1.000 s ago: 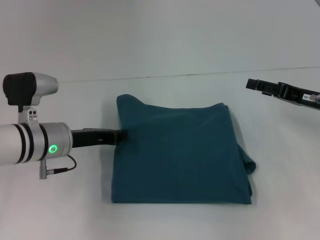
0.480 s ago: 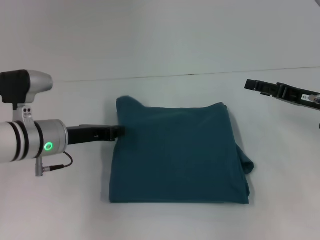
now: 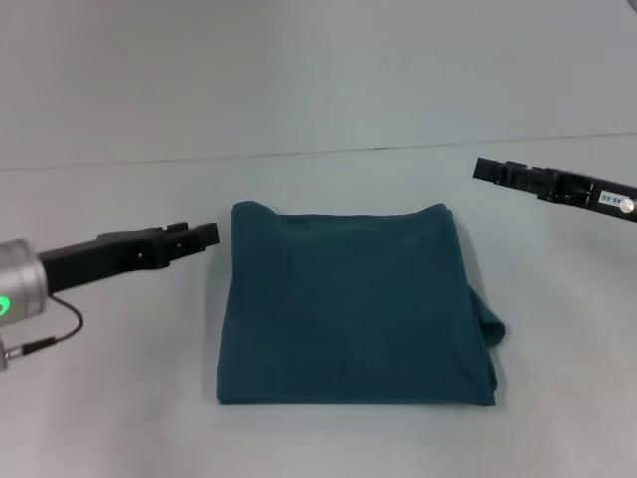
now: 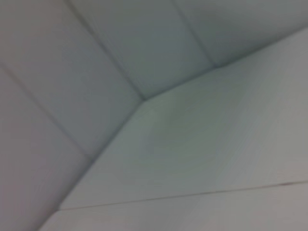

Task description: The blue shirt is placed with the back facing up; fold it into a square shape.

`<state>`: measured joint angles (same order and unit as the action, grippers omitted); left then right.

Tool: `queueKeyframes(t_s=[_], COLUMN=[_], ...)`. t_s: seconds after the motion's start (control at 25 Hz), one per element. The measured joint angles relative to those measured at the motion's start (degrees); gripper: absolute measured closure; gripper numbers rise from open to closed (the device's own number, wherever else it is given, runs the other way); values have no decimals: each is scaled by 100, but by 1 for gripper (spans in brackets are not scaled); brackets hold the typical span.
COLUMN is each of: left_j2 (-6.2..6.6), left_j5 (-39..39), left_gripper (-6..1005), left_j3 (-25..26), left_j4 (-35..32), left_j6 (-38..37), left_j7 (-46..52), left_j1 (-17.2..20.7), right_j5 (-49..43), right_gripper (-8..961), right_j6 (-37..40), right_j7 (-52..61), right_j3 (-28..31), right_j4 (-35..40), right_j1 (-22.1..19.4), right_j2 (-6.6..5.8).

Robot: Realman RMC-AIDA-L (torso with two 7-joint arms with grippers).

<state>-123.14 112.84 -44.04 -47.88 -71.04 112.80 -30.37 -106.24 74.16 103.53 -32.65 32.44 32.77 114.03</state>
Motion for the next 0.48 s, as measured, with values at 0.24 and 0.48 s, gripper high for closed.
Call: queueKeyframes(t_s=[0.24, 0.48], left_j2=[-91, -117], left_j5=[-456, -456], left_gripper=[476, 270], left_j3=[81, 106], left_j4=[-318, -100], left_j6=[-1460, -2126], left_j7=[-639, -1661], left_j1=[455, 623], right_j5=[6, -453], right_gripper=[42, 23], right_j6=[1320, 2175], right_j7=[-926, -1997], right_j3=[-54, -66], right_j4=[15, 35], right_j1=[-76, -199], right_j2=[-67, 24])
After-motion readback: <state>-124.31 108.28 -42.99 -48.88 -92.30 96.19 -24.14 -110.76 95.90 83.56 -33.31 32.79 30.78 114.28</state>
